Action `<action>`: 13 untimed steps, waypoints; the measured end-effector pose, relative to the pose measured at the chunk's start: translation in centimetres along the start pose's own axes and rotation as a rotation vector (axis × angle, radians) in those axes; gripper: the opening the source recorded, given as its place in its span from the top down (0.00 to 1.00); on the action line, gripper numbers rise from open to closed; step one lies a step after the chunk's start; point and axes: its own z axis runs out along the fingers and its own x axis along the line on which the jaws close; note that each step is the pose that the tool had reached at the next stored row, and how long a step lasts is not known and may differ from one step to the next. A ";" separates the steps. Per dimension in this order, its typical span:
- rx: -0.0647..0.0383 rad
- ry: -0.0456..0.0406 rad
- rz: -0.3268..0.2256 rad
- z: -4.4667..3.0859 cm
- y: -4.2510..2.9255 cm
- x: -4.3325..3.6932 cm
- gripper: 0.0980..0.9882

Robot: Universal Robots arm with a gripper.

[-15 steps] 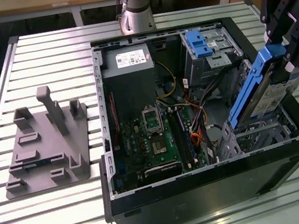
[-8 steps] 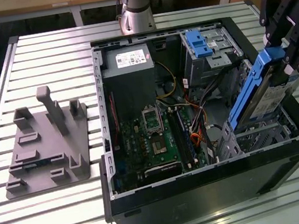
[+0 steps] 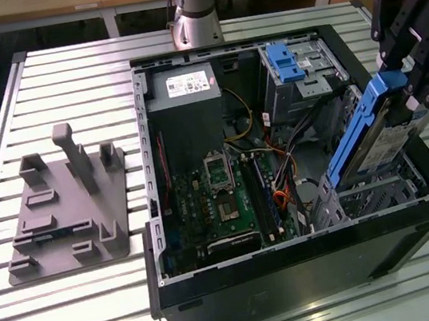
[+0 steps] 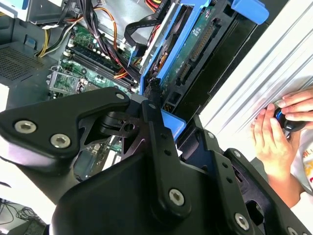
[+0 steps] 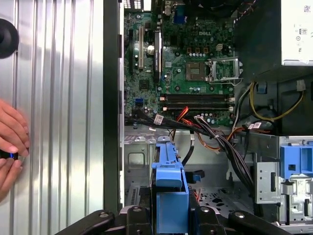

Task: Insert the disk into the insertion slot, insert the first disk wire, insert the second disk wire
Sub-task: 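Insert the disk into the insertion slot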

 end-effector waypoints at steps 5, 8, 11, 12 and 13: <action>0.000 0.0000 0.000 0.19 0.00 0.01 0.70; 0.000 0.0002 0.000 0.32 0.00 0.02 0.70; 0.000 0.0000 0.000 0.50 -0.01 0.03 0.70; 0.000 0.0001 0.000 0.56 -0.01 0.03 0.70; 0.000 0.0001 0.000 0.64 -0.01 0.04 0.70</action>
